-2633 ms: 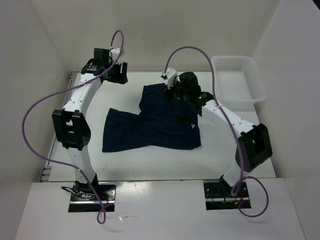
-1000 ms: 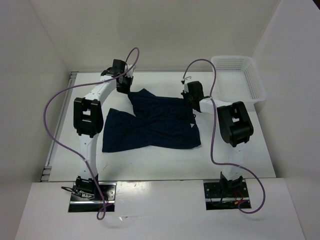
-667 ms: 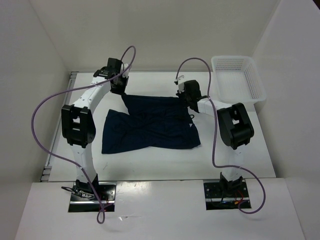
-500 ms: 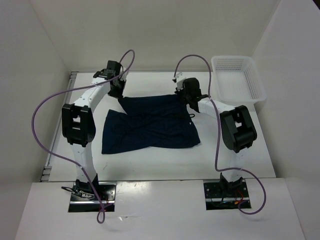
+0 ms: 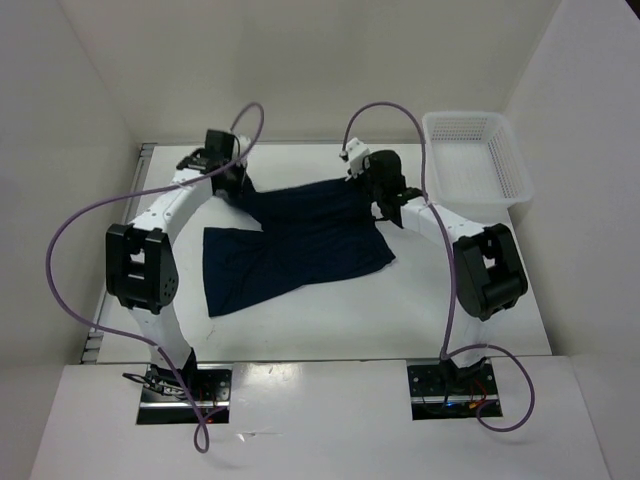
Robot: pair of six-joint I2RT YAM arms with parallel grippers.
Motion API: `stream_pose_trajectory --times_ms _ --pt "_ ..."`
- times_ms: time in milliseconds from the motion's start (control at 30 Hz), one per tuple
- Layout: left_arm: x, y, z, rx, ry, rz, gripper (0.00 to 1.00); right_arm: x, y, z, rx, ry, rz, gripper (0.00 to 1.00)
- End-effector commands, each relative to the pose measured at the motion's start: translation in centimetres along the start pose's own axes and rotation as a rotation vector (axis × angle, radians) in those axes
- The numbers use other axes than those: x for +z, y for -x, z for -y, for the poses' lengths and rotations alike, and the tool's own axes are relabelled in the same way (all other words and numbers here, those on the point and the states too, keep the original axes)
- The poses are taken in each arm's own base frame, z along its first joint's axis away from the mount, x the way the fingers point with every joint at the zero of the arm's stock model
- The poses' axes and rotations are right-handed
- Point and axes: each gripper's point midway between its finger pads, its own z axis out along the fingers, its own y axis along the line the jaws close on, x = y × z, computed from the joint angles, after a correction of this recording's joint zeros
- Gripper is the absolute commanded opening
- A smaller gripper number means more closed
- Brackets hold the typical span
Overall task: Fold and stack the shorts
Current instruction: Fold the shorts
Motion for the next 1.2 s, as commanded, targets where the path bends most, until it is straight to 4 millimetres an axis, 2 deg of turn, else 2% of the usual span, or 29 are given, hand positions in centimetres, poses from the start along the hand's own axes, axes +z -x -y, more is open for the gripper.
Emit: stream_pose_trajectory --times_ms 0,33,67,100,133,167,200,233,267,333,367,433,467,567,600,633,667,700,800,833,933,1000,1033,1133,1167 --pt "2.3 -9.7 0.5 0.031 0.009 -0.240 0.08 -1.9 -2.0 -4.0 -0.119 0.095 -0.059 0.00" --pt "2.4 -11.0 0.6 0.034 0.007 -0.271 0.08 -1.9 -2.3 -4.8 -0.136 0.120 -0.061 0.00" --pt "2.1 -12.0 0.6 0.036 0.005 -0.297 0.08 -2.3 -3.1 -5.1 -0.137 0.127 -0.079 0.00" --pt "1.6 -12.9 0.7 0.038 0.003 -0.321 0.10 -2.3 -3.1 -5.2 -0.137 0.136 -0.076 0.00" --pt "1.3 -14.6 1.0 0.039 -0.012 -0.361 0.13 -2.5 -3.4 -5.3 -0.137 0.138 -0.080 0.00" --pt "0.6 -14.8 1.4 0.035 -0.039 -0.365 0.18 -2.6 -3.9 -5.5 -0.148 0.143 -0.091 0.00" --pt "-0.1 -15.7 1.8 0.033 -0.063 -0.397 0.28 -2.6 -3.9 -5.4 -0.158 0.144 -0.090 0.00" --pt "-0.8 -15.6 1.9 0.020 -0.084 -0.398 0.45 -2.7 -4.8 -5.6 -0.184 0.154 -0.109 0.00" --pt "-1.4 -15.4 2.3 0.013 -0.114 -0.394 0.50 -2.8 -5.4 -5.6 -0.194 0.151 -0.123 0.00" --pt "-2.8 -13.6 2.5 -0.036 -0.188 -0.330 0.61 -2.8 -5.9 -5.7 -0.204 0.156 -0.133 0.00" --pt "-2.9 -11.6 2.4 -0.047 -0.202 -0.278 0.62 -2.8 -5.9 -5.7 -0.204 0.156 -0.133 0.00" --pt "-2.8 -9.3 1.3 -0.080 -0.217 -0.227 0.62 -2.9 -6.0 -6.0 -0.203 0.170 -0.137 0.00" --pt "-2.6 -7.1 0.4 -0.088 -0.202 -0.176 0.62 -2.9 -6.0 -6.0 -0.203 0.170 -0.137 0.00" --pt "0.2 -6.1 -1.8 -0.109 -0.147 -0.160 0.62 -2.7 -6.4 -6.3 -0.202 0.184 -0.142 0.00" --pt "1.8 -6.1 -2.4 -0.107 -0.115 -0.179 0.62 -2.7 -6.4 -6.3 -0.202 0.184 -0.142 0.00" --pt "2.5 -5.8 -2.5 -0.107 -0.115 -0.181 0.62 -2.5 -6.7 -6.6 -0.202 0.197 -0.148 0.00" --pt "4.1 -6.4 -2.4 -0.109 -0.119 -0.209 0.62 -2.4 -6.3 -6.5 -0.201 0.193 -0.140 0.00" --pt "4.6 -4.9 -2.7 -0.106 -0.114 -0.173 0.62 -2.4 -6.3 -6.5 -0.201 0.193 -0.140 0.00" --pt "6.6 -3.8 -2.1 -0.109 -0.159 -0.152 0.63 -2.0 -6.6 -6.6 -0.202 0.197 -0.149 0.00" --pt "6.7 -2.5 -1.1 -0.088 -0.172 -0.126 0.63 -1.9 -6.1 -6.5 -0.201 0.193 -0.140 0.00" --pt "7.7 -1.8 1.5 -0.044 -0.196 -0.124 0.63 -1.6 -6.9 -6.8 -0.202 0.201 -0.158 0.00" --pt "8.6 -1.7 2.1 -0.019 -0.163 -0.126 0.67 -1.6 -6.9 -6.8 -0.202 0.201 -0.158 0.00" --pt "9.0 -2.1 1.9 -0.007 -0.122 -0.139 0.67 -1.6 -6.9 -6.8 -0.202 0.201 -0.158 0.00" --pt "10.2 -4.5 3.2 -0.003 -0.164 -0.221 0.67 -1.6 -6.9 -6.8 -0.202 0.201 -0.158 0.00" --pt "10.2 -4.6 2.7 -0.011 -0.159 -0.222 0.67 -1.6 -6.9 -6.8 -0.202 0.201 -0.158 0.00"
